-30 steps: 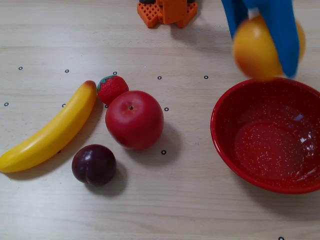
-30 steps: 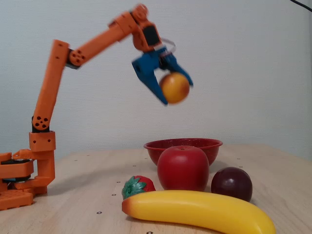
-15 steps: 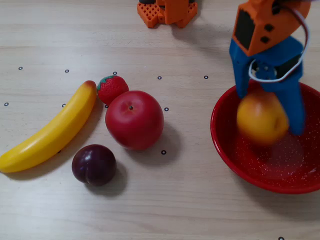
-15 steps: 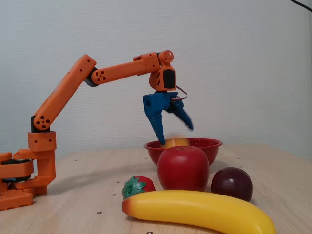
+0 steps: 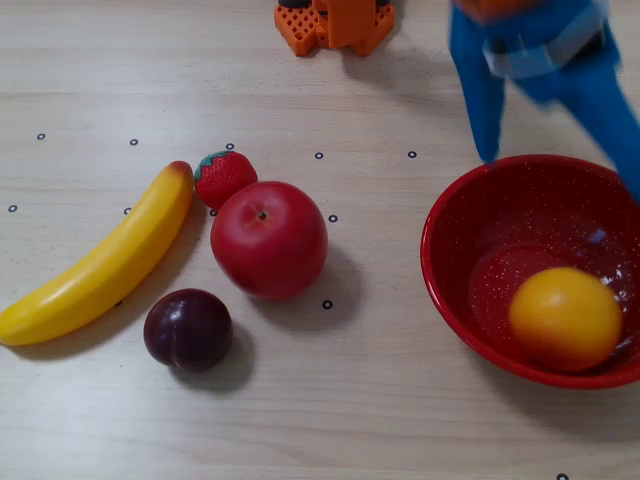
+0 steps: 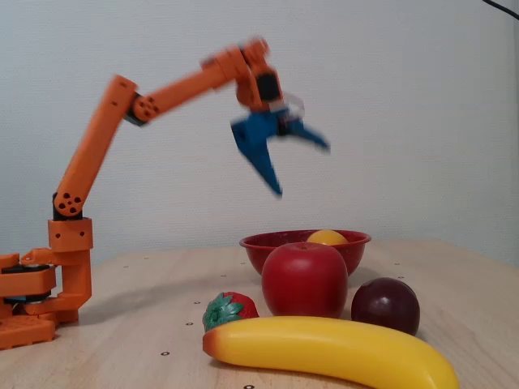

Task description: Put the peach in the red bowl.

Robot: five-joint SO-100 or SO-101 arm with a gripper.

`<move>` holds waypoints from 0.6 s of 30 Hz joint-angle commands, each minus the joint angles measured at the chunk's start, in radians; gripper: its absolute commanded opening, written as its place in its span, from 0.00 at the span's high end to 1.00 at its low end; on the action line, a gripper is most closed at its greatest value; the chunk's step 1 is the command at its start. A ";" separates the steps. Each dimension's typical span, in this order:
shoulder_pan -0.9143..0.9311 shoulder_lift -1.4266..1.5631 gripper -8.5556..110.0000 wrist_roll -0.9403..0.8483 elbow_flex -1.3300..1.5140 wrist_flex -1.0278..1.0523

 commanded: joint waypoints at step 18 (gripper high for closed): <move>-0.420 0.960 0.93 0.035 0.675 0.032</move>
